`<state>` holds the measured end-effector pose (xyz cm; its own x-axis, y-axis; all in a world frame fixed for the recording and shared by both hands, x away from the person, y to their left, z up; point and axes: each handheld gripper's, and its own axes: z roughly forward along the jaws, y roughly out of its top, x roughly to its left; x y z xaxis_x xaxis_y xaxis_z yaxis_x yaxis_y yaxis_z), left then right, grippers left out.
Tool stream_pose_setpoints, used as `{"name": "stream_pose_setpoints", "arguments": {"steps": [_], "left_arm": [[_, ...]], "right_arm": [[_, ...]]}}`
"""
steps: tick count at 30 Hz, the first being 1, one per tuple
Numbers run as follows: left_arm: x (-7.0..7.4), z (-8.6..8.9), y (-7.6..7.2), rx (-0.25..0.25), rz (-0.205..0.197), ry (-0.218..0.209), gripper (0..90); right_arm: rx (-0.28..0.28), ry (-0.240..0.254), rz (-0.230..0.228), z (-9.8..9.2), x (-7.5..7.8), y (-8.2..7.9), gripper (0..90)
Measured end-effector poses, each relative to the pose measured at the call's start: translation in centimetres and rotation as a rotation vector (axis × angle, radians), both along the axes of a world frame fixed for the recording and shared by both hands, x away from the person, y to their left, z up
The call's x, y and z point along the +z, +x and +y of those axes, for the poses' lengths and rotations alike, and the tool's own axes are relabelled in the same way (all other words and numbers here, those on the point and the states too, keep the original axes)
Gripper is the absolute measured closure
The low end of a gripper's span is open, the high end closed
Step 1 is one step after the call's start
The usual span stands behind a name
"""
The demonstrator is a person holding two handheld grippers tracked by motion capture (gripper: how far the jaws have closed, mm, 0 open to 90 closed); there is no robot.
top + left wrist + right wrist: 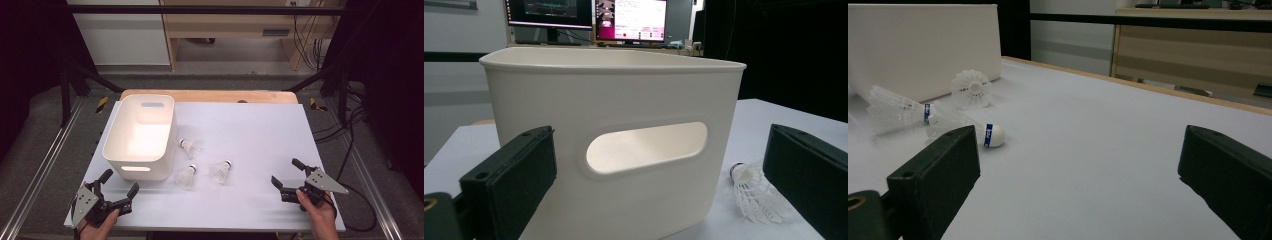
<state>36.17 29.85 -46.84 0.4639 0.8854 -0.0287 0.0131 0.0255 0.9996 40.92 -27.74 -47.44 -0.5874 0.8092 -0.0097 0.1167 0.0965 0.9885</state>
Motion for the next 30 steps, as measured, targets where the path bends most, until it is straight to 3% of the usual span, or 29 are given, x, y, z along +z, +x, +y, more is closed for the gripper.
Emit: {"name": "stream_pose_setpoints", "arguments": {"steps": [12, 26, 30], "left_arm": [[0.1, 0.3, -0.1, 0.005, 0.026, -0.012, 0.5], [0.2, -0.4, -0.5, -0.022, 0.018, 0.005, 0.5], [0.5, -0.7, -0.9, -0.019, 0.013, 0.03, 0.7]], "right_arm": [[-0.026, 0.01, -0.006, -0.3, 0.1, -0.1, 3.6], [-0.037, 0.022, -0.005, -0.4, 0.1, -0.1, 3.0], [-0.044, 0.008, 0.001, -0.3, 0.0, 0.0, 2.9]]}}
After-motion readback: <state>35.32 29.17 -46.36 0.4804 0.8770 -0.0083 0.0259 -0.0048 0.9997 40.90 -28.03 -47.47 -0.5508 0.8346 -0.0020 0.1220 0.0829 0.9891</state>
